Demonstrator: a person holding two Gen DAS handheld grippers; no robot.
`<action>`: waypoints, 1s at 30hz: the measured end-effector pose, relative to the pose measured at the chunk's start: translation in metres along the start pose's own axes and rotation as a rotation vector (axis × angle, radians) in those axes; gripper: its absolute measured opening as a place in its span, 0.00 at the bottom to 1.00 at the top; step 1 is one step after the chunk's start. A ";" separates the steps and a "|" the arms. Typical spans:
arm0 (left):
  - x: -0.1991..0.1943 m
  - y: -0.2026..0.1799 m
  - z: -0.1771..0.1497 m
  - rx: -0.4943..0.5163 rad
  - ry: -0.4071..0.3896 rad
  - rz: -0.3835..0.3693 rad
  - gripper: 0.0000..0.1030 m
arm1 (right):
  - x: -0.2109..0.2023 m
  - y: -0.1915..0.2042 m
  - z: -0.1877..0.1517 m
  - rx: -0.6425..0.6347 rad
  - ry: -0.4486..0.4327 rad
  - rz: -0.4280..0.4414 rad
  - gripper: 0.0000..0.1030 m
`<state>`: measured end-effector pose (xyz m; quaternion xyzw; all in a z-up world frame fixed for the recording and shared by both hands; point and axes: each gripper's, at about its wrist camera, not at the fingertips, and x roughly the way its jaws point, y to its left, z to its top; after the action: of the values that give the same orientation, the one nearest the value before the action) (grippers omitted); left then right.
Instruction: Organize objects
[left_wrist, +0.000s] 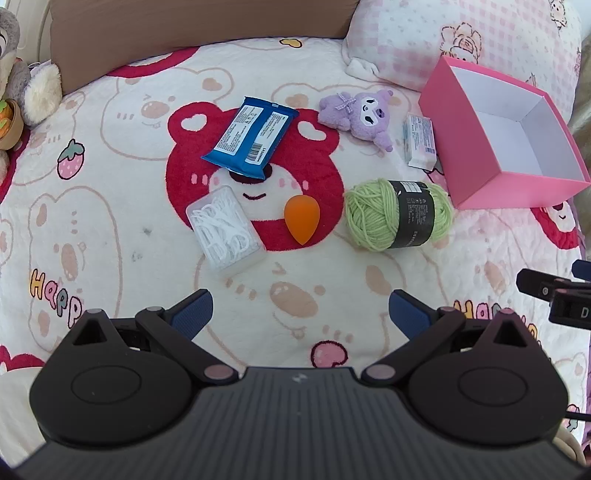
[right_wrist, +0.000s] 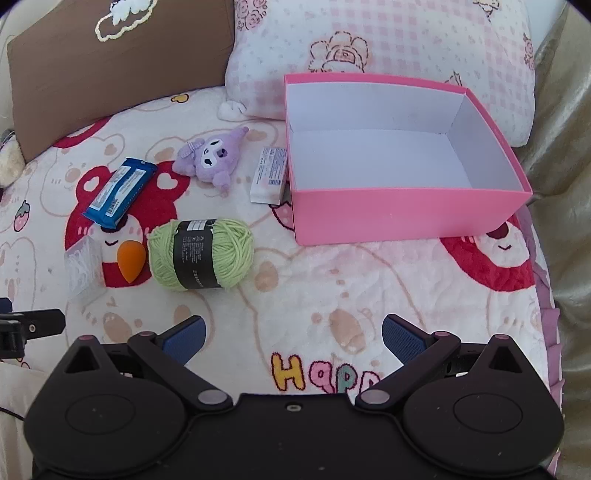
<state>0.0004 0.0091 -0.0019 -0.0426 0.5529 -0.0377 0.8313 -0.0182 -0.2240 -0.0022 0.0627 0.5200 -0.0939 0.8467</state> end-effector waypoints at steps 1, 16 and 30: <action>0.000 0.000 0.000 0.000 0.001 0.000 1.00 | 0.000 0.000 0.000 0.002 0.001 0.000 1.00; -0.003 -0.004 -0.002 0.017 -0.005 0.036 1.00 | 0.004 -0.002 -0.001 0.022 0.020 -0.021 1.00; -0.020 -0.009 -0.002 0.044 -0.030 0.057 1.00 | 0.002 -0.003 -0.002 0.030 0.016 -0.030 1.00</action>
<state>-0.0091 0.0027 0.0163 -0.0090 0.5403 -0.0256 0.8410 -0.0192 -0.2273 -0.0051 0.0685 0.5263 -0.1137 0.8399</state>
